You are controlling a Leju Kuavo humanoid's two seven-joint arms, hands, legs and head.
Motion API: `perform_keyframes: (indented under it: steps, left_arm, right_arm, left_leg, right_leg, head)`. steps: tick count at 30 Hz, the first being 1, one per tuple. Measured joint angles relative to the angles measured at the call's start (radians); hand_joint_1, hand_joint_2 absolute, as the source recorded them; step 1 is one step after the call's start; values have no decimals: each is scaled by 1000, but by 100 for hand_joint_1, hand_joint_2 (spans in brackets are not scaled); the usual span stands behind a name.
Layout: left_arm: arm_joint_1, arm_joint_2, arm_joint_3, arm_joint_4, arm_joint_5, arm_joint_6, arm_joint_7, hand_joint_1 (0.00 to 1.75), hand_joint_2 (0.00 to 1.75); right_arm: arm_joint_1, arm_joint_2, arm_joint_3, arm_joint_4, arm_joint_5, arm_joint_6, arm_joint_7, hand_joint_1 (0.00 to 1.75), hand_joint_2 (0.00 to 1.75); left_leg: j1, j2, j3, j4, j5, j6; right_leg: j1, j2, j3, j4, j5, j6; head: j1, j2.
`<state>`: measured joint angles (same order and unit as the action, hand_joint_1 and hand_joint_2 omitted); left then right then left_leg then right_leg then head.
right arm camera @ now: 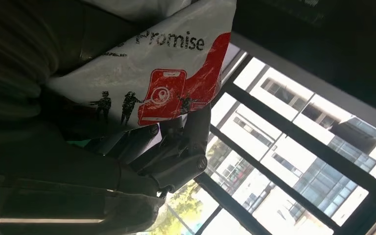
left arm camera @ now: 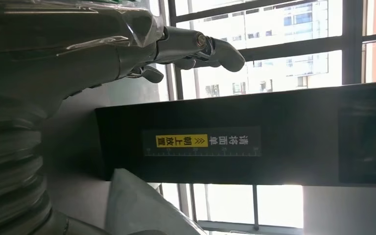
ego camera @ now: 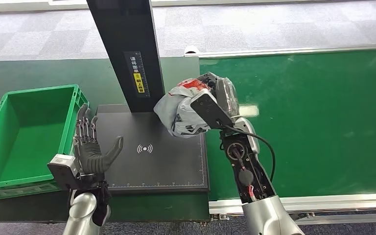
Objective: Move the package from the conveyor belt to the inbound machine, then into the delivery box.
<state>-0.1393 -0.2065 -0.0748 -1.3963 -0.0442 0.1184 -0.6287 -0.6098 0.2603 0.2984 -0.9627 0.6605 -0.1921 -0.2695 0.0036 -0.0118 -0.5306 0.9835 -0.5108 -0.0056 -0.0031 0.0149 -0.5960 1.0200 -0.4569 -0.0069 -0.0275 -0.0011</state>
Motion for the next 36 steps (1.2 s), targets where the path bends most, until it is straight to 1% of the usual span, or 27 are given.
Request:
perform_keyframes:
  steps: [2,3,6,10,15,19,22,24,26,29,31,35,36]
  left_arm:
    - [-13,0,6,1,1,0,2,0,175]
    - [-17,0,8,2,1,-1,3,0,175]
    - [-30,-1,15,7,2,-4,7,0,175]
    - [-44,-1,22,15,0,-7,13,0,175]
    - [-64,0,28,29,-5,-13,22,0,175]
    - [-74,1,28,36,-33,-38,49,0,175]
    - [-76,3,23,43,-67,-66,68,0,175]
    - [-77,4,16,45,-94,-85,79,0,175]
    - [-77,6,8,47,-125,-98,89,0,175]
    - [-77,11,-5,49,-182,-106,108,0,175]
    - [-78,17,-12,54,-213,-107,120,0,175]
    - [-85,34,-23,65,-262,-105,141,0,175]
    - [-84,40,-25,67,-271,-107,143,0,175]
  right_arm:
    - [-2,15,26,20,-10,13,5,44,175]
    - [-4,21,37,30,-16,18,9,0,131]
    - [-8,33,66,65,-38,31,25,0,0]
    - [-12,39,86,109,-91,60,32,0,0]
    - [-14,39,86,143,-167,110,27,0,0]
    - [-1,34,75,123,-279,197,-12,0,0]
    - [38,19,67,28,-415,293,-35,0,0]
    - [74,-2,66,-74,-517,356,-41,0,0]
    - [111,-30,62,-178,-601,397,-53,0,0]
    - [166,-79,41,-311,-677,411,-82,0,0]
    - [195,-111,21,-376,-693,405,-91,0,0]
    - [240,-159,-13,-438,-693,364,-99,0,0]
    - [254,-169,-21,-444,-692,355,-105,0,44]
  left_leg:
    - [0,0,0,0,0,0]
    - [0,0,0,0,0,0]
    - [0,0,0,0,0,0]
    - [0,0,0,0,0,0]
    - [0,0,0,0,0,0]
    - [0,0,0,0,0,0]
    - [0,0,0,0,0,0]
    - [0,0,0,0,0,0]
    - [0,0,0,0,0,0]
    - [-1,0,0,0,0,0]
    - [-1,0,0,0,-1,0]
    - [-1,0,1,0,0,0]
    - [0,0,1,0,0,0]
  right_leg:
    - [0,0,0,0,0,0]
    - [0,0,0,0,0,0]
    - [0,0,0,0,0,0]
    - [0,0,0,0,0,0]
    - [0,0,0,0,0,0]
    - [0,0,0,0,0,0]
    - [0,0,-1,0,0,0]
    - [0,0,-1,0,0,0]
    - [0,0,-1,-1,0,0]
    - [-1,0,-1,-1,0,0]
    - [-1,0,0,-1,0,0]
    - [-1,1,0,-1,1,1]
    - [-1,1,0,-1,1,1]
  head:
    - [0,0]
    - [0,0]
    - [0,0]
    - [0,0]
    - [0,0]
    - [0,0]
    - [0,0]
    - [0,0]
    - [0,0]
    - [0,0]
    - [0,0]
    - [0,0]
    - [0,0]
